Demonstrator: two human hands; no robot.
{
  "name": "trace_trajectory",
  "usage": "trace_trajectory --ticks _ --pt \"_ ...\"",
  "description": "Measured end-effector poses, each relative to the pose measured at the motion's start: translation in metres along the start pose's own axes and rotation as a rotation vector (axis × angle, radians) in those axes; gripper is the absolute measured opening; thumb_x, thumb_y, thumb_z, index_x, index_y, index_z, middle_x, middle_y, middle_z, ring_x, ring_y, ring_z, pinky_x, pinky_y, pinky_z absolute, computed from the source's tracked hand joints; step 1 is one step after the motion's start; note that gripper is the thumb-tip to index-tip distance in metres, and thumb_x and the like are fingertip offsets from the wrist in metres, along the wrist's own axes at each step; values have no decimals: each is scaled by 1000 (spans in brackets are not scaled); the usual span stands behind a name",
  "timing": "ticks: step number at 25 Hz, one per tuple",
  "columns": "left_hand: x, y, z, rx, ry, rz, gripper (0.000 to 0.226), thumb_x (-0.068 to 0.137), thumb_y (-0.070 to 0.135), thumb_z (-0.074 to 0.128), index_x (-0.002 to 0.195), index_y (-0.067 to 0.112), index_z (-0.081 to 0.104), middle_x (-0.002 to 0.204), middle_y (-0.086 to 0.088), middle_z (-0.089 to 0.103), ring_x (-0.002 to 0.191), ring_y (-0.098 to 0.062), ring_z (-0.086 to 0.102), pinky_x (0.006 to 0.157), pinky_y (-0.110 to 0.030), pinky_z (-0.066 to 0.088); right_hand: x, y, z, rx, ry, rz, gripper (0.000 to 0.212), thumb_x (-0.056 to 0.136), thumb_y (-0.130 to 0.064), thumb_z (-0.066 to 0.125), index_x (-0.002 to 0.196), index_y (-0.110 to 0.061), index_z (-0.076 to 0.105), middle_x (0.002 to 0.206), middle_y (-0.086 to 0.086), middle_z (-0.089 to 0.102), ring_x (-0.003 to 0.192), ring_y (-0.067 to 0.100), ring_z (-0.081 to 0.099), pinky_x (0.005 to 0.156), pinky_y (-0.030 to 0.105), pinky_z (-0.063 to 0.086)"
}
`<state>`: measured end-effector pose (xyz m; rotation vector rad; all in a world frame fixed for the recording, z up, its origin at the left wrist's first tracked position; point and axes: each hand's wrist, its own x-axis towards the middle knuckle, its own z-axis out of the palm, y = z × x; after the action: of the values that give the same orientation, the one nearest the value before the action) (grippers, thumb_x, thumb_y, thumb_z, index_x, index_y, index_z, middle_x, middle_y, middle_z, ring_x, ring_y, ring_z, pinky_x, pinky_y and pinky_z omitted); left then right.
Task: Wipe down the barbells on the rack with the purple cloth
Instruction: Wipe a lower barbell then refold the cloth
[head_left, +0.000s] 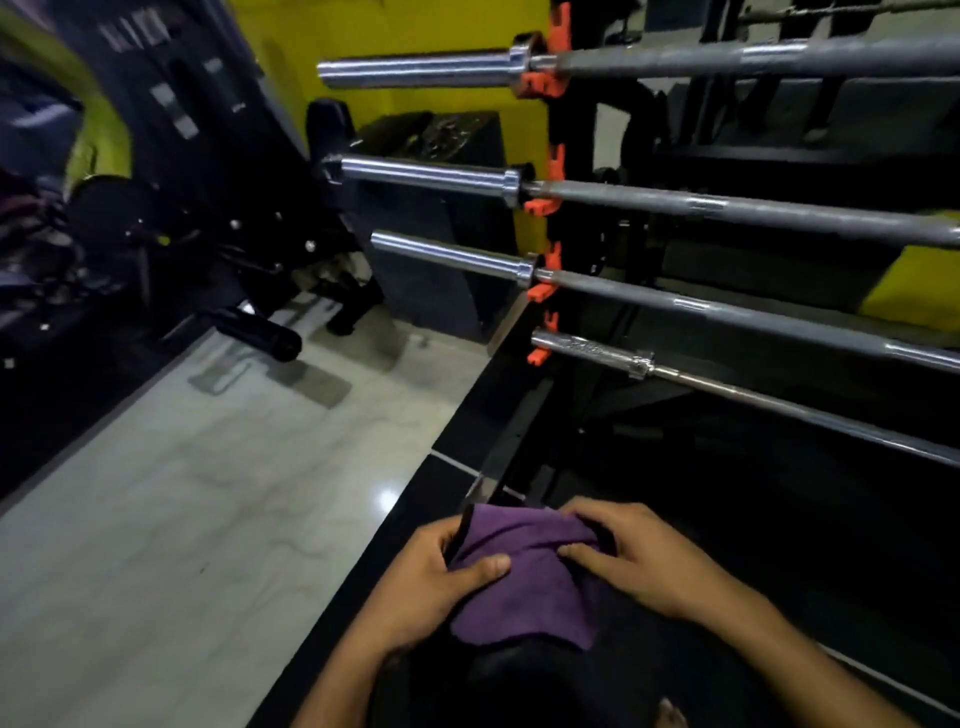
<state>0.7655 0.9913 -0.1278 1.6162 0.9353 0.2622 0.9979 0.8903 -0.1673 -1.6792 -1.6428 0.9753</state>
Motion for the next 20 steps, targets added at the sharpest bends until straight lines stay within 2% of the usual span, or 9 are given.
trace_trajectory --ticks 3,6,8,10,11,13,15,18,20 --pt "-31 -45 -53 -141 142 -79 31 86 17 77 115 20 70 110 4 75 105 -16 71 96 -36 55 31 -31 55 -75 99 59 23 95 -45 61 118 -42 59 115 -26 60 111 -5 55 96 23 47" --pt "-55 -101 -119 -256 263 -163 39 83 26 79 120 23 68 113 6 74 107 -14 70 100 -44 53 66 -83 131 105 209 157 16 93 -34 69 108 -38 64 104 -19 67 99 -2 62 86 18 48" --pt "-62 -120 -143 -260 291 -152 39 86 24 77 123 28 66 116 11 73 109 -9 68 101 -40 52 83 -109 178 293 192 299 20 87 -51 70 100 -36 68 95 -11 71 90 3 66 84 29 53" --pt "-64 -123 -150 -208 266 -124 35 87 23 76 117 37 64 115 17 71 106 0 66 97 -29 53 94 -124 211 579 116 532 60 71 -83 63 102 -32 70 96 -3 73 88 14 69 82 40 54" --pt "-64 -121 -152 -168 228 -98 36 87 23 76 115 40 63 114 18 71 105 4 65 96 -24 52 98 -127 223 766 109 668 71 69 -88 59 105 -28 73 99 5 74 90 21 69 79 42 54" --pt "-62 -116 -149 -78 59 -27 43 86 23 77 122 39 60 116 20 69 110 7 62 98 -20 49 103 -136 230 1106 171 851 72 80 -80 54 103 -17 78 103 16 74 94 33 68 77 45 57" --pt "-60 -107 -138 134 -165 98 45 85 27 77 125 36 59 119 20 64 112 7 59 99 -20 46 105 -131 224 1344 329 859 67 81 -68 61 100 -5 77 100 21 74 91 34 69 77 42 56" --pt "-52 -91 -138 425 -419 204 57 83 39 77 135 35 53 128 20 55 116 6 52 99 -13 42 110 -123 203 1436 462 761 51 85 -39 70 119 -1 67 104 20 74 92 31 72 80 40 55" --pt "-38 -93 -155 498 -451 252 62 84 45 75 140 36 50 133 21 52 120 8 49 103 -13 40 114 -120 188 1333 493 741 37 89 -26 68 119 -6 65 105 19 75 94 30 71 78 39 55"
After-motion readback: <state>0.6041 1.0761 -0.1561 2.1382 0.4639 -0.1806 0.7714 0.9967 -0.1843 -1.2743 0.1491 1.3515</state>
